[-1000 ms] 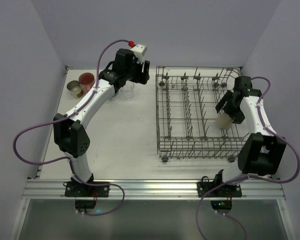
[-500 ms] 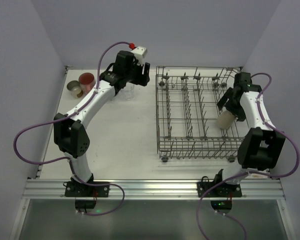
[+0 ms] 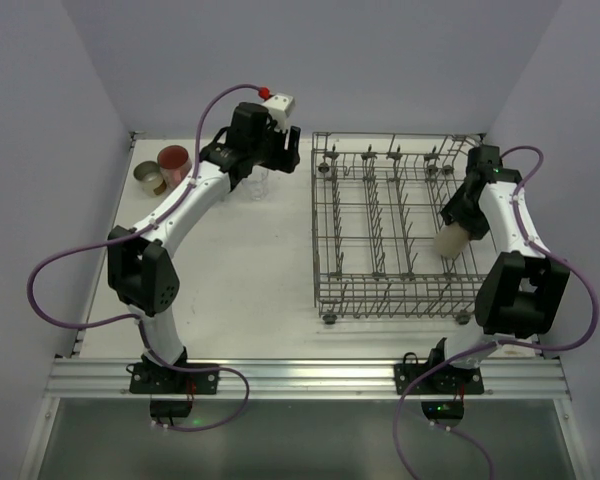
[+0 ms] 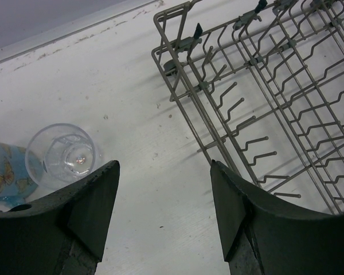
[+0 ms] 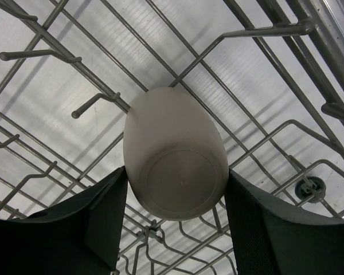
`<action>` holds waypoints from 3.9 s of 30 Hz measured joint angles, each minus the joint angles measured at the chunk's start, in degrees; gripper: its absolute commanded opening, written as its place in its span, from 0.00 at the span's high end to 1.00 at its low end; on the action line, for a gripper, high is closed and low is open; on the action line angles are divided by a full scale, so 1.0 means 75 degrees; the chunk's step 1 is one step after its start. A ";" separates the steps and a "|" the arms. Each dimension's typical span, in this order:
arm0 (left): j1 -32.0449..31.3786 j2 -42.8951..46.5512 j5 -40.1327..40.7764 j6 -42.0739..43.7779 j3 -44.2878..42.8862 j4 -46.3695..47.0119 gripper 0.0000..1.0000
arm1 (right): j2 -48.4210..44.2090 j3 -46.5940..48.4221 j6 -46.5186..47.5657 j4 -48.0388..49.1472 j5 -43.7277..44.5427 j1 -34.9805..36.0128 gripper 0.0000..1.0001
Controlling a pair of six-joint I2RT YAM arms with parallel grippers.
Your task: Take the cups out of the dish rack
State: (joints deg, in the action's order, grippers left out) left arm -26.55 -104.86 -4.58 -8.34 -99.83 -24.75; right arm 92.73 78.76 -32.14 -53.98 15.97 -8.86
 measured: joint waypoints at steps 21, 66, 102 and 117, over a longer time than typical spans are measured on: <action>0.0000 0.0000 -0.0169 -0.0003 0.0029 0.0009 0.31 | 0.0108 0.0000 0.0029 0.0076 0.0233 0.0015 0.16; -0.0015 0.1244 -0.3739 -0.2078 0.1702 0.3424 0.26 | -0.2072 0.1204 -0.0061 -0.0245 -0.1751 0.0012 1.00; -0.0495 -0.0527 -0.6700 -0.9774 0.3745 1.3132 0.23 | -0.2591 -0.1303 -0.4156 0.5202 -0.8204 0.1384 1.00; -0.0458 -0.0571 -0.6566 -0.9914 0.3704 1.3059 1.00 | -0.2194 -0.1139 -0.4237 0.5791 -0.8084 0.2043 0.01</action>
State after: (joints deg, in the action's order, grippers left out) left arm -29.98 -109.14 -53.82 -82.70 -72.05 73.19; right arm 76.27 70.22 -63.92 -10.55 -44.66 6.46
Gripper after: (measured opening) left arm 0.083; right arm 0.945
